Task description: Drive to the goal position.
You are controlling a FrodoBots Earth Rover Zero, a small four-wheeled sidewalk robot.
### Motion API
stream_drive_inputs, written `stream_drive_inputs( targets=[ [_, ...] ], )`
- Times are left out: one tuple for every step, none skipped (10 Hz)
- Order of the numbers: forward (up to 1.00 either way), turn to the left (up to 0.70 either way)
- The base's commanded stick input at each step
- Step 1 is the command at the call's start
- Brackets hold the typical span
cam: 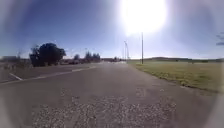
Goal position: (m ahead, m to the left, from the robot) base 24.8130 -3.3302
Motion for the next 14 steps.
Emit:
stream_drive_inputs(
  targets=[
    [1.0,0.0],
    [1.0,0.0],
    [1.0,0.0],
    [1.0,0.0],
    [1.0,0.0],
    [1.0,0.0],
    [1.0,0.0],
    [1.0,0.0],
    [1.0,0.0],
    [1.0,0.0],
    [1.0,0.0],
    [1.0,0.0],
    [1.0,0.0],
    [1.0,0.0]
  ],
)
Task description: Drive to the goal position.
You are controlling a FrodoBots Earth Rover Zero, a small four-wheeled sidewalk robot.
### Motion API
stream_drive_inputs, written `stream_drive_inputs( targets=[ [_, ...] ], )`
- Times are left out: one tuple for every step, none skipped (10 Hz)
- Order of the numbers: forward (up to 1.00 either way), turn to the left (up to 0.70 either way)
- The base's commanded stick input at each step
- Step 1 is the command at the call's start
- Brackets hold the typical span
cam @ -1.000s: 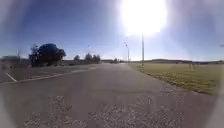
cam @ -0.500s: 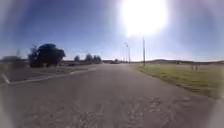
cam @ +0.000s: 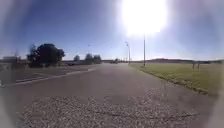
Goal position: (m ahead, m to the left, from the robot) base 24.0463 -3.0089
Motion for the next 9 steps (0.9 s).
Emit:
stream_drive_inputs(
  targets=[
    [1.0,0.0],
    [1.0,0.0],
    [1.0,0.0],
    [1.0,0.0],
    [1.0,0.0],
    [1.0,0.0],
    [1.0,0.0],
    [1.0,0.0],
    [1.0,0.0]
  ],
)
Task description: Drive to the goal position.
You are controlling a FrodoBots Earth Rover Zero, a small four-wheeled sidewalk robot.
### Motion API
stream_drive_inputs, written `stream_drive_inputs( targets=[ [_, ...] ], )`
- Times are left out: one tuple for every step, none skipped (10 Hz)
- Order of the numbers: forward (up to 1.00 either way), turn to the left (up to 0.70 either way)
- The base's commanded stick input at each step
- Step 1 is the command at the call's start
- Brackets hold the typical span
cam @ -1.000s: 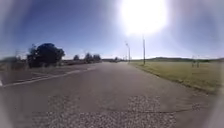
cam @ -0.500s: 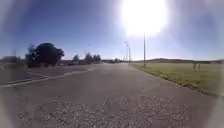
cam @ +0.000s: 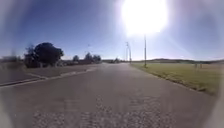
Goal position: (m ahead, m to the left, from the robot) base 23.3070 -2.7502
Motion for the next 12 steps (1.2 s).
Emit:
stream_drive_inputs(
  targets=[
    [1.0,0.0],
    [1.0,0.0],
    [1.0,0.0],
    [1.0,0.0],
    [1.0,0.0],
    [1.0,0.0],
    [1.0,0.0],
    [1.0,-0.05],
    [1.0,-0.1],
    [1.0,-0.4],
    [1.0,-0.4],
    [1.0,-0.31]
  ],
)
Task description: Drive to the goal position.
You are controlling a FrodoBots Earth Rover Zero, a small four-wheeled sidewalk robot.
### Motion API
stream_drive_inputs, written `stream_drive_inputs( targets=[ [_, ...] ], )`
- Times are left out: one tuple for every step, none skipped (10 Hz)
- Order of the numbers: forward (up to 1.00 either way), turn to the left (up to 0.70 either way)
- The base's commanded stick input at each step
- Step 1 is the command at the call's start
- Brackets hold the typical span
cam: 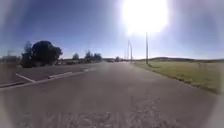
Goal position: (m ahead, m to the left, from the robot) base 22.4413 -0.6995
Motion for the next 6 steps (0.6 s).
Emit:
stream_drive_inputs(
  targets=[
    [1.0,-0.16],
    [1.0,0.0],
    [1.0,0.0],
    [1.0,0.0],
    [1.0,0.0],
    [1.0,0.0]
  ],
)
